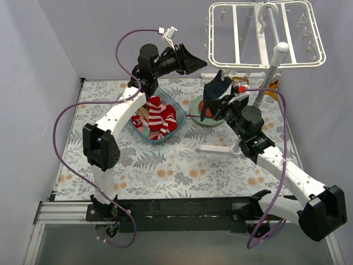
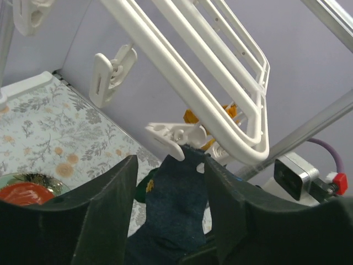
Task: Remove the socks clipped to the hanger
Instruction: Remove the sock from the hanger.
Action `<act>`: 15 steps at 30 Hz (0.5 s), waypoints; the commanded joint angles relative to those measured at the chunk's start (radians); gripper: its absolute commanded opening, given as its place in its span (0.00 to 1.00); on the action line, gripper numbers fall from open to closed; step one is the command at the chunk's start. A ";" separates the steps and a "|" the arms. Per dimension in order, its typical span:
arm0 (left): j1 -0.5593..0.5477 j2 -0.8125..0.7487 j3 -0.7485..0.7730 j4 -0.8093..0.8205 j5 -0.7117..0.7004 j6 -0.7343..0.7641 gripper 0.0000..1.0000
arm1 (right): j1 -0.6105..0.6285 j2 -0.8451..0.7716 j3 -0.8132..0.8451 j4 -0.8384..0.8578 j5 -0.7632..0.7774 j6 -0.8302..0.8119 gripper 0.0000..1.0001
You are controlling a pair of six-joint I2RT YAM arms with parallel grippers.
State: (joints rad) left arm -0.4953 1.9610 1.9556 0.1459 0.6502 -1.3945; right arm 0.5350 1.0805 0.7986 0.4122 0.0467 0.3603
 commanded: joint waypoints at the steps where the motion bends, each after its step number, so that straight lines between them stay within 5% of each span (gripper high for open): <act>1: 0.004 -0.146 -0.064 0.049 0.034 0.020 0.54 | 0.002 -0.016 0.059 -0.004 -0.037 0.000 0.01; 5: 0.004 -0.210 -0.129 0.041 0.051 0.051 0.58 | 0.002 -0.011 0.067 -0.015 -0.041 -0.001 0.01; 15: 0.001 -0.436 -0.578 0.152 0.058 0.160 0.59 | 0.008 0.025 0.171 -0.102 -0.102 0.008 0.01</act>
State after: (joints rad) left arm -0.4942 1.6001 1.4857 0.2283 0.6926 -1.2903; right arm 0.5373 1.0966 0.8951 0.3248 -0.0303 0.3626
